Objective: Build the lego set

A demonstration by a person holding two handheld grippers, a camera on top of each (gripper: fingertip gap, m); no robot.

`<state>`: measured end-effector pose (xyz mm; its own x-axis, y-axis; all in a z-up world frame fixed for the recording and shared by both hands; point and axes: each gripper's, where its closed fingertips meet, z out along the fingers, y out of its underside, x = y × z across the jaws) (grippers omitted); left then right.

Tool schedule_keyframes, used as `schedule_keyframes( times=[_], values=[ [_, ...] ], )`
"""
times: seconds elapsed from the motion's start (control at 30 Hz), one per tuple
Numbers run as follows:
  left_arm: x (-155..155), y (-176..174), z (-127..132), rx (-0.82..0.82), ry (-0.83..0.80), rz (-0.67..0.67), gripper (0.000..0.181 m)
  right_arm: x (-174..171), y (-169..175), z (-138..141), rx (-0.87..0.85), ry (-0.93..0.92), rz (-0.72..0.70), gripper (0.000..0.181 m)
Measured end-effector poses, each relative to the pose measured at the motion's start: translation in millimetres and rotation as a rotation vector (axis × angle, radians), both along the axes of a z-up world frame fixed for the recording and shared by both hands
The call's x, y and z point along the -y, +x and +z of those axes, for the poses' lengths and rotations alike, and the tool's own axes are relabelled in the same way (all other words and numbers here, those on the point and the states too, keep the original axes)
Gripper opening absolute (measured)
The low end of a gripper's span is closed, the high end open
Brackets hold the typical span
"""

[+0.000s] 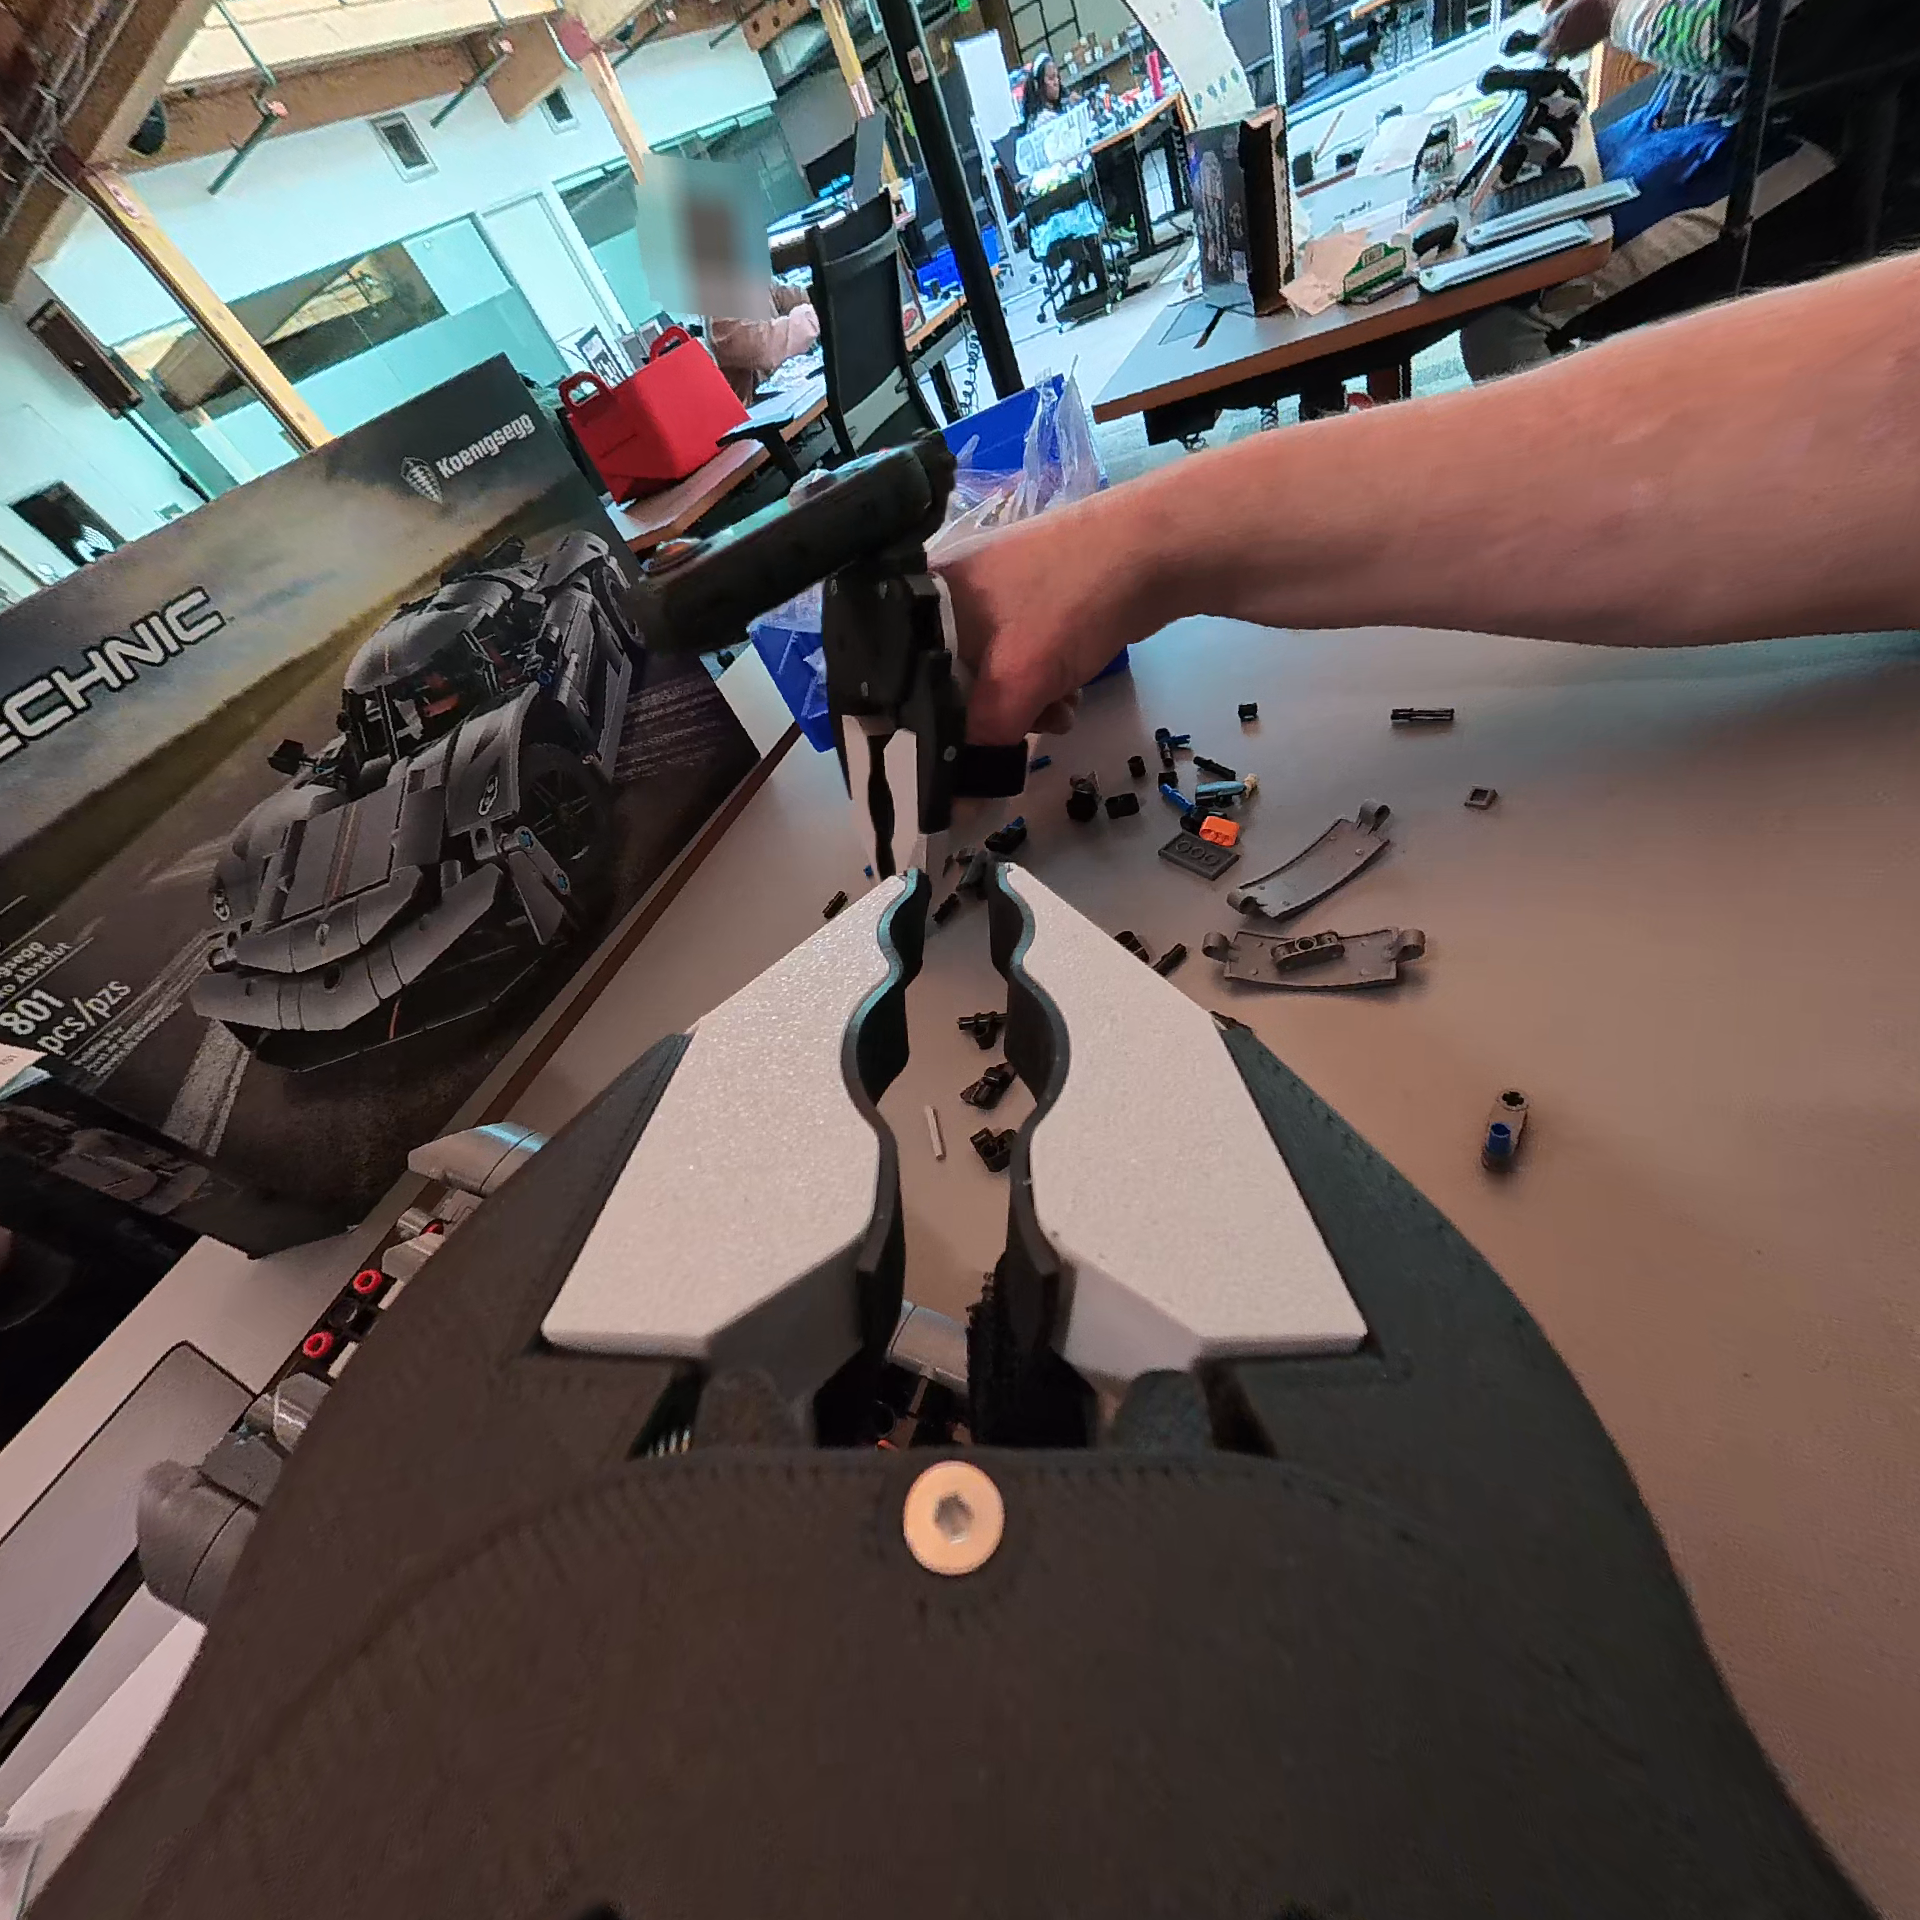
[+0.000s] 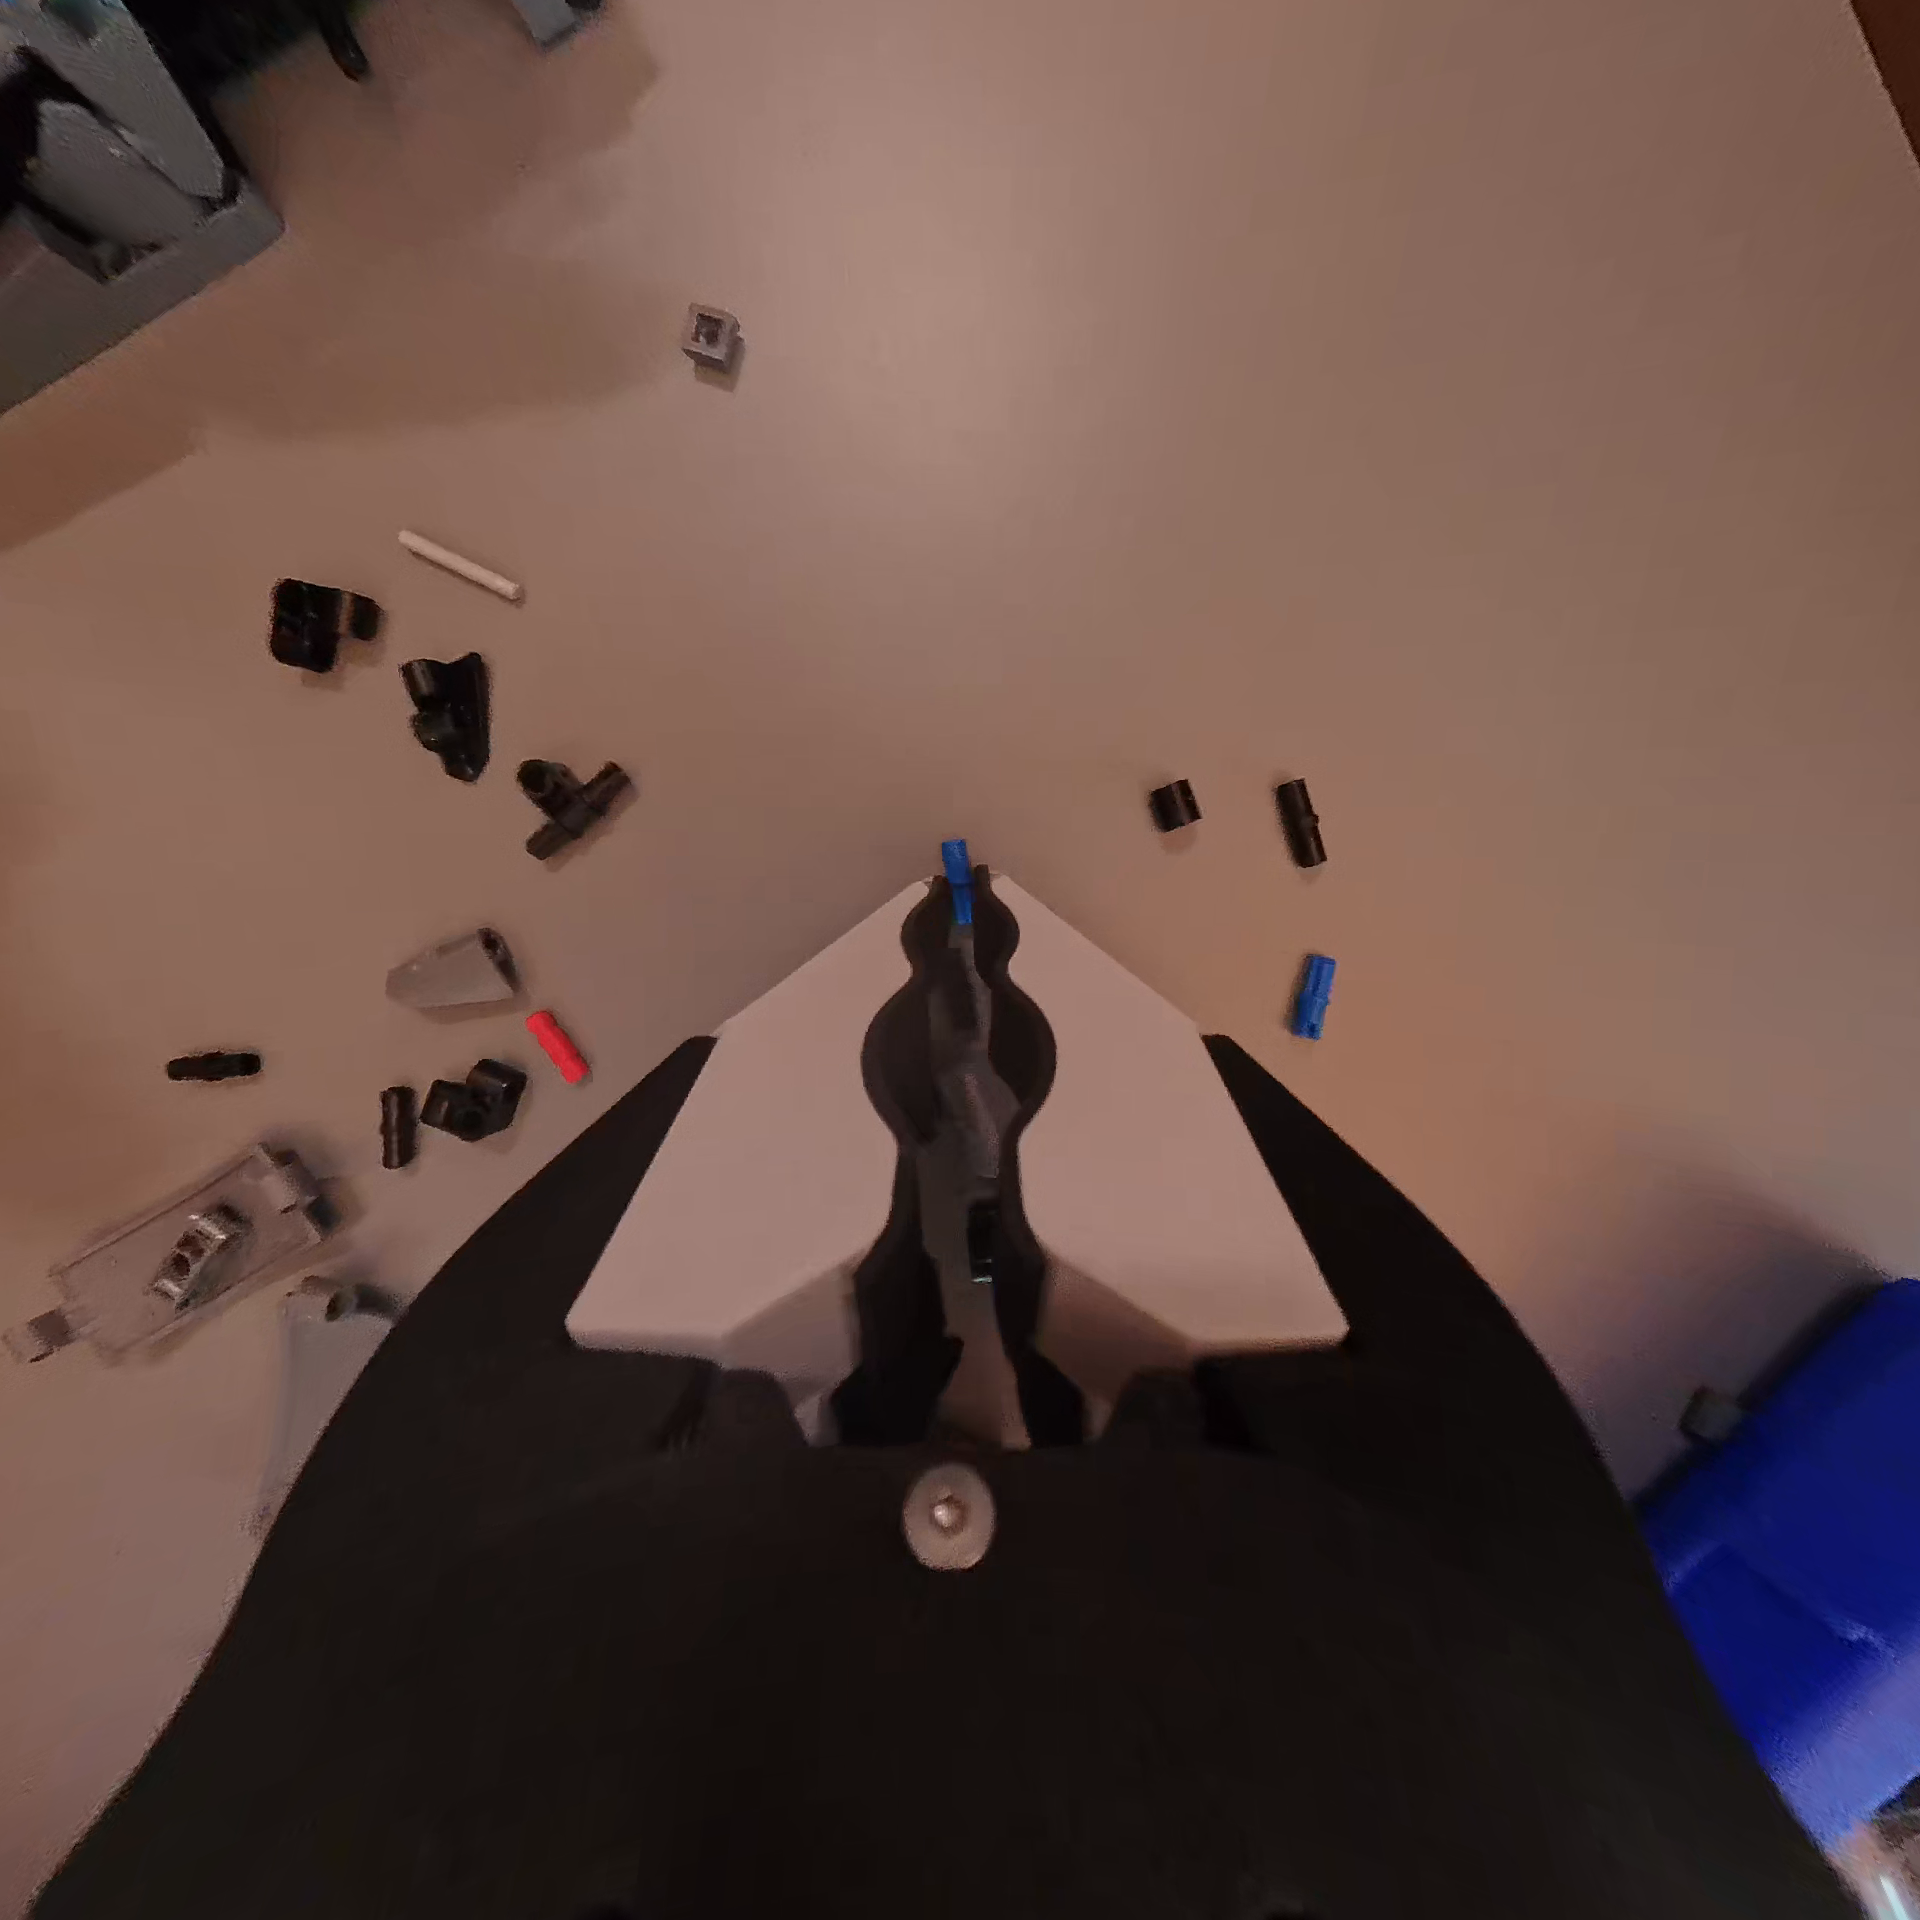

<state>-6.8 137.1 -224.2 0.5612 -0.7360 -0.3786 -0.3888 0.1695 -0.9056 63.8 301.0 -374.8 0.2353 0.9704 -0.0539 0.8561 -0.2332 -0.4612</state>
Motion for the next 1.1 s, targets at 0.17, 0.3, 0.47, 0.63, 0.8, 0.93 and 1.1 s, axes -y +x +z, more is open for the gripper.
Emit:
schedule_keyframes(
  times=[0.17, 0.3, 0.47, 0.63, 0.8, 0.93, 1.1],
  values=[
    [-5, -5, 4, -0.017, 0.046, 0.056, 0.015, 31, -21, 44, -0.31, -0.103, -0.034, 0.001],
    [-9, -6, 5, -0.115, 0.167, 0.142, 0.023, 87, -46, 115, -0.683, -0.21, 0.01, 0.002],
    [-9, -8, 25, -0.092, 0.311, 0.26, 0.017, 150, -65, 178, -0.992, -0.317, 0.076, 0.001],
    [7, -9, 51, -0.039, 0.435, 0.283, 0.015, 172, -74, 206, -1.206, -0.399, 0.042, 0.002],
    [16, -6, 61, -0.036, 0.49, 0.288, 0.016, 181, -82, 210, -1.301, -0.447, 0.013, 0.002],
    [19, -10, 67, -0.027, 0.512, 0.3, 0.012, 185, -83, 218, -1.399, -0.473, 0.001, 0.002],
    [27, -8, 73, -0.023, 0.55, 0.291, 0.012, 187, -86, 223, -1.469, -0.495, -0.009, 0.002]
  ],
)
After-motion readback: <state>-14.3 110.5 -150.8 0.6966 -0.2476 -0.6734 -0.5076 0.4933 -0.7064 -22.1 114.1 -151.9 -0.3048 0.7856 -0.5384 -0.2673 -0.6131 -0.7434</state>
